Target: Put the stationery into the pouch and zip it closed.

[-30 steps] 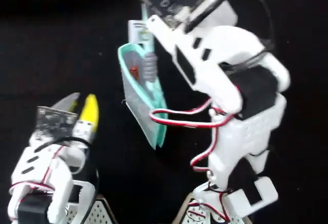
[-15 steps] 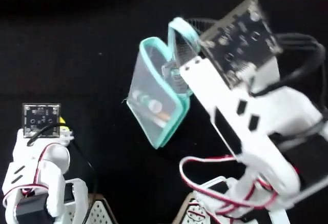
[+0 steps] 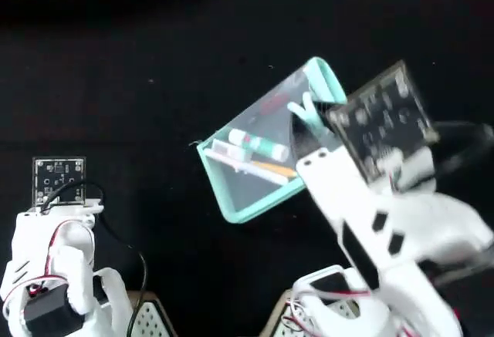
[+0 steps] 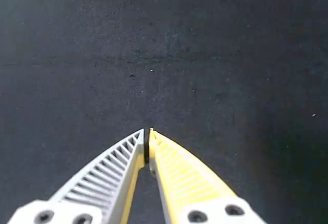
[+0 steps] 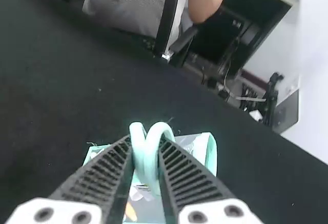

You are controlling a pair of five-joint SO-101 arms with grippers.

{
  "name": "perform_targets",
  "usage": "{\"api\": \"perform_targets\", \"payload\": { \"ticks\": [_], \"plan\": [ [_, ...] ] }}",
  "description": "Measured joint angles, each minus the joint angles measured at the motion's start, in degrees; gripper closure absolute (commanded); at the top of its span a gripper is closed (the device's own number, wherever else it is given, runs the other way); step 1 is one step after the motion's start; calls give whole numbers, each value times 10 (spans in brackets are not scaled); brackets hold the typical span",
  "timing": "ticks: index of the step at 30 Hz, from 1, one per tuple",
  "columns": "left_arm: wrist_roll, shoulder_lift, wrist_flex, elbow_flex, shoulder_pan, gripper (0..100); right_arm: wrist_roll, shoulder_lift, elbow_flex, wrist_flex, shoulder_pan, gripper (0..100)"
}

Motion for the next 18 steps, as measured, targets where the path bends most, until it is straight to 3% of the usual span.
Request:
{"api": "perform_targets", "payload": {
  "ticks": [18],
  "plan": [
    [-8,-1,-91,-2,0,970,0,-38,22,-51,0,986]
  ]
}}
